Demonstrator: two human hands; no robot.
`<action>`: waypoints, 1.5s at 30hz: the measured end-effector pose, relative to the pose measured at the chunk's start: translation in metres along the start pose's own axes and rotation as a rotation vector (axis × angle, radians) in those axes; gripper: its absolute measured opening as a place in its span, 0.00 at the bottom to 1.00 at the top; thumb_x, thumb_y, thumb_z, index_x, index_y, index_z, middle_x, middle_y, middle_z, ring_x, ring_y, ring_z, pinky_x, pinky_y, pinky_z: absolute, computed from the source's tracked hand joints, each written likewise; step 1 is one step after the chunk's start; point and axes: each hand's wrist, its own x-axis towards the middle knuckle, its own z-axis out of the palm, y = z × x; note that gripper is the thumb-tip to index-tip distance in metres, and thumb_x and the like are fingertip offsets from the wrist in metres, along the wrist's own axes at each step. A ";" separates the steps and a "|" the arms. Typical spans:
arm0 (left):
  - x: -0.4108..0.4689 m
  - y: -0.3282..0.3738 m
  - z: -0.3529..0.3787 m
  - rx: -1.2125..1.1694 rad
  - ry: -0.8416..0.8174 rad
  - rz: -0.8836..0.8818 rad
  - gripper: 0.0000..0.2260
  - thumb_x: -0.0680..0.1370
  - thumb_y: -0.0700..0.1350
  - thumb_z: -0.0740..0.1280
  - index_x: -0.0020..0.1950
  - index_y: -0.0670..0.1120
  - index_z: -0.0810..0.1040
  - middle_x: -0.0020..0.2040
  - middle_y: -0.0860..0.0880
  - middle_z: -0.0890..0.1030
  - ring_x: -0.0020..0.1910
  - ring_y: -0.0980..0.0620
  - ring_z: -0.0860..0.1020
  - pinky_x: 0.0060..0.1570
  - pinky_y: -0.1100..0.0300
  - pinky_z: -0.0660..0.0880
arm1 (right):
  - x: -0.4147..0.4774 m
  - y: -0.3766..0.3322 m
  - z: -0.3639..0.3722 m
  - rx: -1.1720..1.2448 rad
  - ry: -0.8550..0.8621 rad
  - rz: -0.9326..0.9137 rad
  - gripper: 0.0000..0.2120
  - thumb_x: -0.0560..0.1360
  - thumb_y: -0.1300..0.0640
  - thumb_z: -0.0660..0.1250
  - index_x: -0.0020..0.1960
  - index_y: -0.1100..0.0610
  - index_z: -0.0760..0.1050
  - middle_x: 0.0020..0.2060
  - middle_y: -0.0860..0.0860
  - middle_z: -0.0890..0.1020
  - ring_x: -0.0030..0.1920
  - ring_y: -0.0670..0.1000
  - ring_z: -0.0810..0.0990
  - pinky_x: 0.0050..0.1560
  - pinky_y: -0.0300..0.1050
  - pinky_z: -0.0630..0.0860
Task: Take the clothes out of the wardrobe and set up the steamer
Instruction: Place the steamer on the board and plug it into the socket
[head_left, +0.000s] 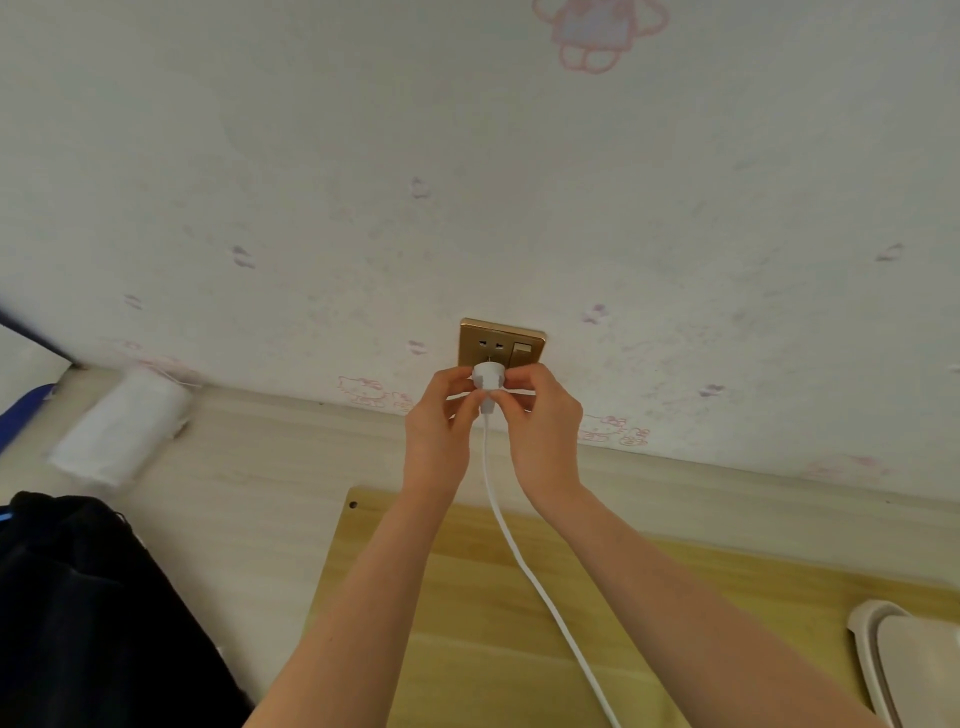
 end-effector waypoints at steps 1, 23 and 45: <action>0.000 -0.001 0.000 0.003 -0.002 0.004 0.09 0.79 0.40 0.64 0.55 0.54 0.76 0.47 0.59 0.82 0.47 0.60 0.81 0.53 0.55 0.79 | -0.001 0.001 0.001 -0.011 0.005 0.001 0.05 0.75 0.62 0.69 0.46 0.52 0.76 0.41 0.43 0.81 0.42 0.39 0.79 0.42 0.26 0.73; 0.003 -0.003 0.003 0.066 0.052 0.005 0.10 0.81 0.43 0.63 0.61 0.52 0.77 0.51 0.55 0.82 0.49 0.61 0.80 0.53 0.57 0.78 | 0.005 0.001 0.004 -0.113 0.019 -0.035 0.00 0.76 0.60 0.68 0.47 0.56 0.77 0.44 0.48 0.82 0.44 0.44 0.79 0.42 0.28 0.71; -0.051 -0.006 -0.015 0.346 0.033 -0.032 0.12 0.81 0.48 0.62 0.62 0.47 0.76 0.51 0.51 0.81 0.51 0.55 0.78 0.49 0.61 0.73 | -0.042 0.009 -0.062 -0.587 -0.333 -0.007 0.21 0.80 0.49 0.59 0.69 0.56 0.66 0.63 0.53 0.76 0.61 0.53 0.75 0.58 0.49 0.74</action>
